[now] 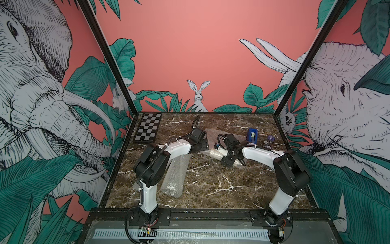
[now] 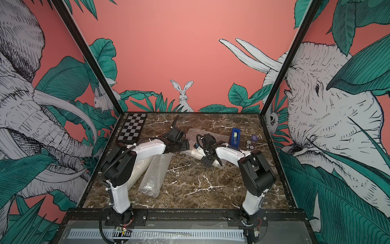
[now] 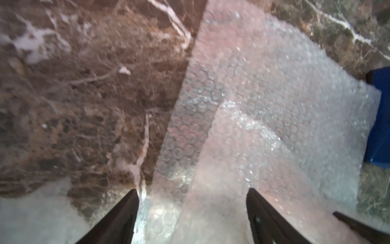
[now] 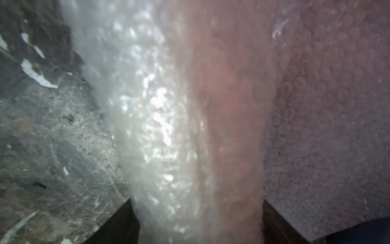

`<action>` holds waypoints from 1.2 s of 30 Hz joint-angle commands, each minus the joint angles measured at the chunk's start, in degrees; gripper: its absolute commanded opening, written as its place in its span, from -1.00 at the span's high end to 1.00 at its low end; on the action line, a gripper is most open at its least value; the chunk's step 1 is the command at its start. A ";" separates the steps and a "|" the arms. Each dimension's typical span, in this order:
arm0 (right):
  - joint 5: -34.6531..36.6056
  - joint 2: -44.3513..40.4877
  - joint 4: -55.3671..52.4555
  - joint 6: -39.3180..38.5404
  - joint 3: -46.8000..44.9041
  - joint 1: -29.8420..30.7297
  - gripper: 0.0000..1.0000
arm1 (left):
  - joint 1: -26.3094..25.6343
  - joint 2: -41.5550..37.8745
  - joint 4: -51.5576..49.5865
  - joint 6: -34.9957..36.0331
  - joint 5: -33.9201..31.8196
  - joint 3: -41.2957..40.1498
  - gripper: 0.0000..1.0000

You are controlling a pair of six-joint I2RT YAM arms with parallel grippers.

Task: Wrap vases in bubble wrap
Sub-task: Wrap the vase in bubble wrap.

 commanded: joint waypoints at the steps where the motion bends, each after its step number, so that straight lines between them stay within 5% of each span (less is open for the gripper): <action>1: -3.43 0.98 -5.58 5.36 0.99 0.27 -0.46 | 0.64 -1.73 -3.10 1.37 -0.16 3.29 -0.63; 12: -14.61 -1.51 0.94 31.57 -4.25 -0.09 -0.18 | 0.82 -9.04 -4.31 3.37 0.47 0.55 -0.67; 22: -28.79 -0.90 31.07 63.35 -15.05 -2.00 -0.07 | 0.83 -7.76 4.84 3.75 10.63 -4.73 -0.67; 36: -31.44 1.73 52.86 78.63 -24.11 -2.46 -0.02 | 0.74 2.54 9.73 2.78 18.78 1.43 -0.69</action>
